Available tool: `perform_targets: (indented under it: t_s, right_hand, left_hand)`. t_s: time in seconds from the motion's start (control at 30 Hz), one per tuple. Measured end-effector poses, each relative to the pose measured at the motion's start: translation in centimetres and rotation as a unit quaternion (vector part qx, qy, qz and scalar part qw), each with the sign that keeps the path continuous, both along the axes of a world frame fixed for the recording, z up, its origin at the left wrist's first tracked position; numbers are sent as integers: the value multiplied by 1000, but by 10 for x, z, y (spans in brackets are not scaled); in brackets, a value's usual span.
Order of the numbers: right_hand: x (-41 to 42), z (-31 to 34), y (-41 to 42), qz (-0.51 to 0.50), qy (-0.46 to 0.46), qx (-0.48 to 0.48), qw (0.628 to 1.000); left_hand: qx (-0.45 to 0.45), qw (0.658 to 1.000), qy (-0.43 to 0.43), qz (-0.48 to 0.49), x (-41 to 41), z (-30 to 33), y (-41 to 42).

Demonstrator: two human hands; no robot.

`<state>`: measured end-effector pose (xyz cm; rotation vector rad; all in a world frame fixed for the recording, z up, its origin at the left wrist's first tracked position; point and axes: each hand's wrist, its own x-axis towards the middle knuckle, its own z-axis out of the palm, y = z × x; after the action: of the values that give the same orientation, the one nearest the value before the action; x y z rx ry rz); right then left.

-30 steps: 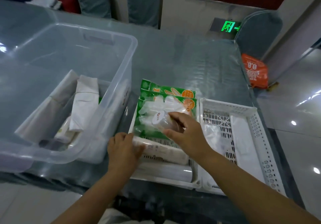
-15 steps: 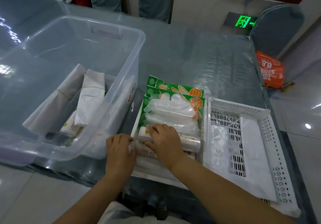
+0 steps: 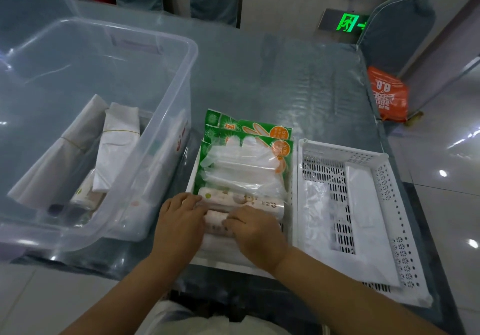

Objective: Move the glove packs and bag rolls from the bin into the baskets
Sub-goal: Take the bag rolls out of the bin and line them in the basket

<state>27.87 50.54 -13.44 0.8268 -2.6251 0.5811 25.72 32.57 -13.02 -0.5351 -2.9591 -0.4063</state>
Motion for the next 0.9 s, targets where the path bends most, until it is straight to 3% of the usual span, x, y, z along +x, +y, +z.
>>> perform_targets:
  t_s: [0.1, 0.17, 0.23, 0.33, 0.43, 0.5, 0.77, 0.9]
  right_hand:
    - [-5, 12, 21, -46, 88, -61, 993]
    - [-18, 20, 31, -90, 86, -49, 991]
    - [-34, 23, 36, -142, 15, 26, 989]
    - [-54, 18, 40, -174, -111, 115, 972]
    - [-65, 11, 41, -170, -130, 106, 971]
    - [-68, 7, 41, -150, -141, 101, 973]
    - [-95, 6, 55, -140, -168, 150, 964]
    - [-111, 19, 54, -132, -115, 158, 972]
  left_hand:
    - [56, 998, 9, 36, -8, 7, -2]
    - [99, 994, 31, 37, -17, 13, 5]
    - [81, 996, 48, -8, -28, 17, 19]
    - [-20, 997, 10, -75, -40, 14, 35]
    - [-48, 995, -30, -81, -47, 6, 37]
    - [-18, 998, -32, -52, -52, 7, 35]
    - [46, 998, 10, 43, -73, 15, 29]
    - [94, 991, 60, 67, -83, 22, 33]
